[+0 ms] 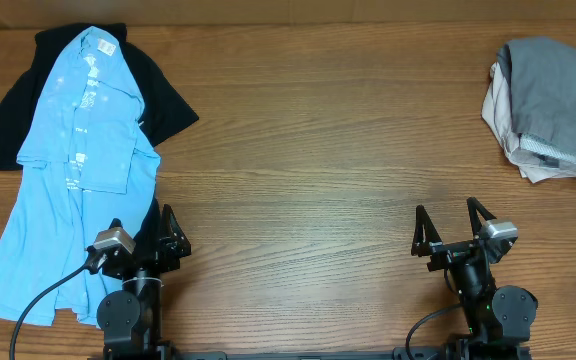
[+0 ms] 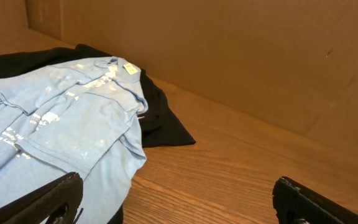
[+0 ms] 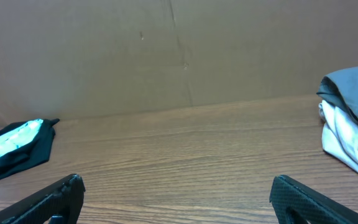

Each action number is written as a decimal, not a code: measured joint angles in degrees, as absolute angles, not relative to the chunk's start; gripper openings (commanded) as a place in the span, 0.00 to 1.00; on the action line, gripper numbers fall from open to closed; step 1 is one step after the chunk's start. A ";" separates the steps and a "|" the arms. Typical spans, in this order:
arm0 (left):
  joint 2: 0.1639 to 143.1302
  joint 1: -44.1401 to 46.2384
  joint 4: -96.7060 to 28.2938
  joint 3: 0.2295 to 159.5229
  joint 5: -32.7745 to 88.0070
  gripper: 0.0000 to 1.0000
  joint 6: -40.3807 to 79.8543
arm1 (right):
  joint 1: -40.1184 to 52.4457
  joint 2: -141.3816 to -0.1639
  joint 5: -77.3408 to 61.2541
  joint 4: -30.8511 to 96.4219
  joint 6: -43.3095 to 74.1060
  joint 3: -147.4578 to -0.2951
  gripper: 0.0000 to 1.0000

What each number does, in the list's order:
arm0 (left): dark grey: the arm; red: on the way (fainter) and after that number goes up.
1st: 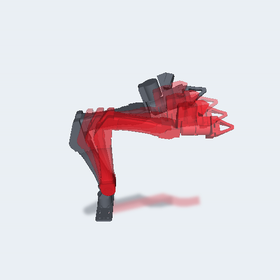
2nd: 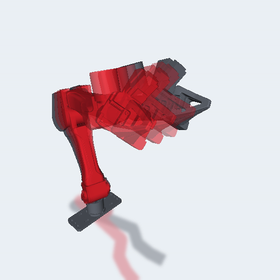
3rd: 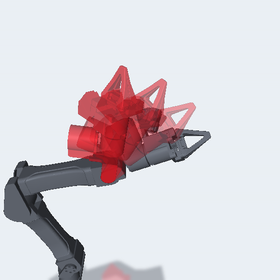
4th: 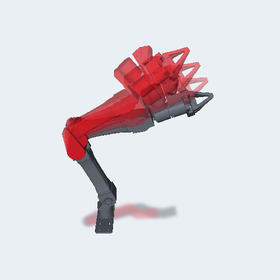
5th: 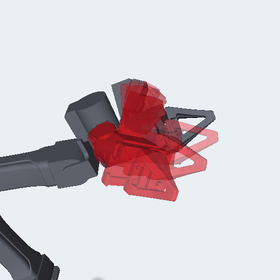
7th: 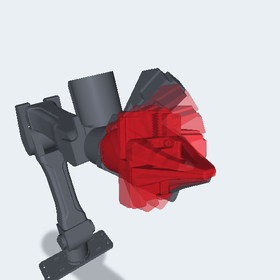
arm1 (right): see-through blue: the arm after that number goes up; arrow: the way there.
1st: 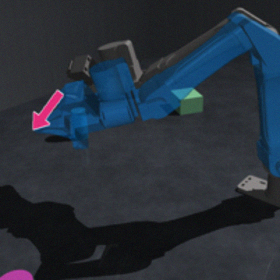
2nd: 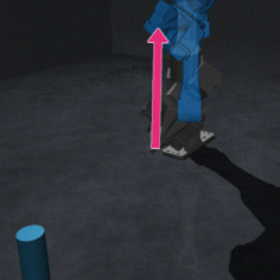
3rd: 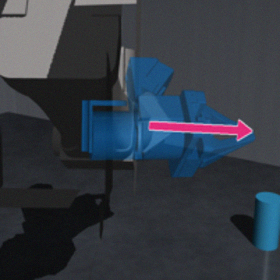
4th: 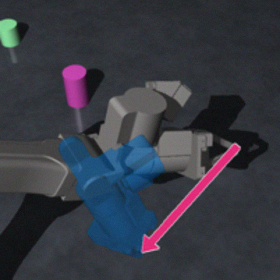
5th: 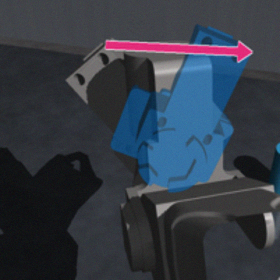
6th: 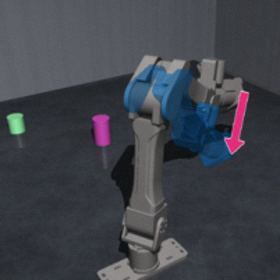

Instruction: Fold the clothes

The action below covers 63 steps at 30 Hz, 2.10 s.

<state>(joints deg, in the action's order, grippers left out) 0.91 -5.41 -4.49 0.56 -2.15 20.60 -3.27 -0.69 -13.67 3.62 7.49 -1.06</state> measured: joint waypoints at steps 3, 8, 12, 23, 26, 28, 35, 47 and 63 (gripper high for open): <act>0.91 -5.41 -4.49 0.56 -2.15 1.00 20.60 | -3.29 -0.69 -13.67 3.66 7.46 -1.06 1.00; 0.91 -5.41 -4.49 0.56 -2.13 1.00 20.60 | -3.29 -0.69 -13.69 3.64 7.49 -1.06 1.00; 0.91 -5.41 -4.49 0.56 -2.15 1.00 20.60 | -3.29 -0.69 -13.67 3.64 7.46 -1.06 1.00; 0.91 -5.41 -4.49 0.56 -2.15 1.00 20.60 | -3.27 -0.69 -13.67 3.64 7.46 -1.06 1.00; 0.91 -5.41 -4.49 0.56 -2.13 1.00 20.60 | -3.27 -0.69 -13.69 3.64 7.49 -1.06 1.00; 0.91 -5.41 -4.49 0.56 -2.15 1.00 20.60 | -3.27 -0.69 -13.67 3.66 7.51 -1.06 1.00; 0.91 -5.41 -4.49 0.56 -2.15 1.00 20.60 | -3.29 -0.69 -13.69 3.64 7.46 -1.06 1.00; 0.91 -5.41 -4.49 0.56 -2.15 1.00 20.60 | -3.29 -0.69 -13.69 3.66 7.49 -1.06 1.00; 0.91 -5.41 -4.25 0.56 -1.34 1.00 20.62 | -3.27 -0.69 -14.28 0.71 7.51 -1.06 1.00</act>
